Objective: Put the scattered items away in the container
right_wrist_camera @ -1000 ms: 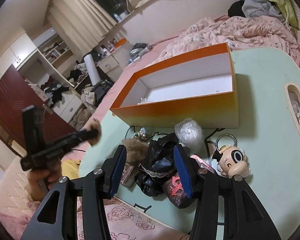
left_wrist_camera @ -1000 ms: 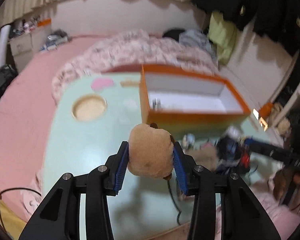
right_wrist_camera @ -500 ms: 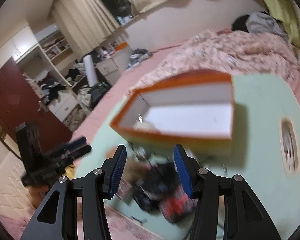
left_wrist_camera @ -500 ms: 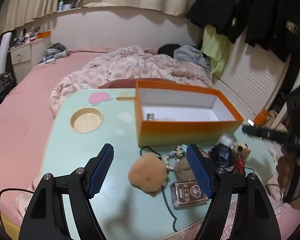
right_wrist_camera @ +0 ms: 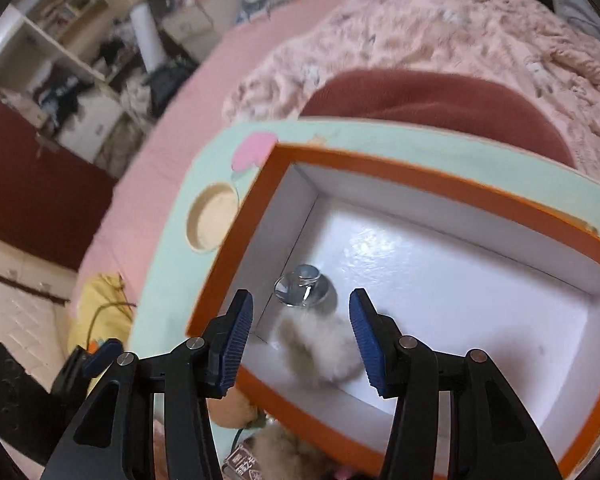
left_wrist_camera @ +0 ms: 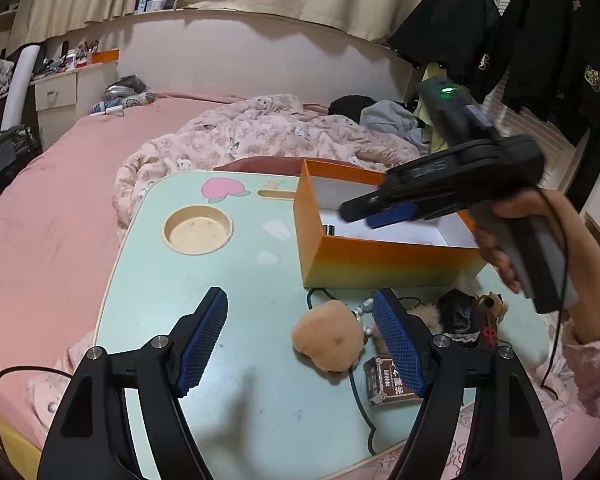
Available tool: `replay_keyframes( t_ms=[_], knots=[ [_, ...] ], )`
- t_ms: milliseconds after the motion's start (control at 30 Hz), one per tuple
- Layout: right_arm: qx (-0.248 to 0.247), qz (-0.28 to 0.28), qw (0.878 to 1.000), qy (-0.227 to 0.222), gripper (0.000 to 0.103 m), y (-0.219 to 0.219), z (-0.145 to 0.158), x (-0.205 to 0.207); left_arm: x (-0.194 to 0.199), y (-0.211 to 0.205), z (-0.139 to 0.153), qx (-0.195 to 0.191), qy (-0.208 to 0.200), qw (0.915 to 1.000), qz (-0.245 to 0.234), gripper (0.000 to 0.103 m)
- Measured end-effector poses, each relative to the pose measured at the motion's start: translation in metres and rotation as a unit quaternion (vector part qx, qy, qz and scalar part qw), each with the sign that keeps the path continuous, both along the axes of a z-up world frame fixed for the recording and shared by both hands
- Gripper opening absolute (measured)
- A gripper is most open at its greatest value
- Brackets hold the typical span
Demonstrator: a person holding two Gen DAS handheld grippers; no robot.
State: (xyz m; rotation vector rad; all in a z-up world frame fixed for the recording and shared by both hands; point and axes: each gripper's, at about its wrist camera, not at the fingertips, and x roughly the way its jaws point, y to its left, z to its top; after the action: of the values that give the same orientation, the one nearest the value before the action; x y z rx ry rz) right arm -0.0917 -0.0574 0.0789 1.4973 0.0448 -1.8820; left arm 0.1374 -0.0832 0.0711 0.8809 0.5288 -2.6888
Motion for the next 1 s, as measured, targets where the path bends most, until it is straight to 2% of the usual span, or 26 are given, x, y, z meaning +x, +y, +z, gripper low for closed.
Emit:
replay_keyframes(
  t_ms=[200,333,467,633,667,700,733,900,1000],
  knots=[
    [0.059,0.024,0.998,-0.001,0.049,-0.023,-0.025,-0.008,-0.001,0.0,-0.004,0.009,0.0,1.0,-0.002,0.075],
    [0.098,0.033,0.994,0.04,0.029,-0.028,-0.023,-0.006,-0.003,0.003,-0.006,0.009,-0.004,0.9999,-0.006,0.075],
    [0.102,0.029,0.993,0.056,0.027,-0.022,-0.021,-0.009,-0.003,0.005,-0.005,0.008,-0.003,0.9999,-0.009,0.075],
    [0.043,-0.001,0.997,0.068,0.025,0.005,-0.002,-0.014,-0.002,0.003,-0.006,0.011,-0.003,0.9999,-0.007,0.075],
    [0.035,-0.005,0.997,0.073,0.022,0.007,0.003,-0.014,-0.002,0.003,-0.007,0.013,-0.003,0.9999,-0.006,0.075],
    [0.015,-0.011,0.997,0.08,0.017,0.017,0.013,-0.011,-0.002,0.002,-0.007,0.015,-0.004,0.9999,-0.005,0.075],
    [-0.001,-0.014,0.997,0.082,0.002,0.023,0.021,-0.007,-0.002,0.002,-0.008,0.017,-0.004,0.9998,-0.004,0.075],
    [-0.057,-0.024,0.99,0.123,0.002,0.056,0.055,0.027,-0.005,0.002,-0.011,0.024,-0.01,0.9997,0.0,0.075],
    [-0.087,-0.023,0.988,0.124,0.002,0.079,0.059,0.054,-0.007,0.004,-0.013,0.026,-0.012,0.9996,-0.003,0.075]
  ],
)
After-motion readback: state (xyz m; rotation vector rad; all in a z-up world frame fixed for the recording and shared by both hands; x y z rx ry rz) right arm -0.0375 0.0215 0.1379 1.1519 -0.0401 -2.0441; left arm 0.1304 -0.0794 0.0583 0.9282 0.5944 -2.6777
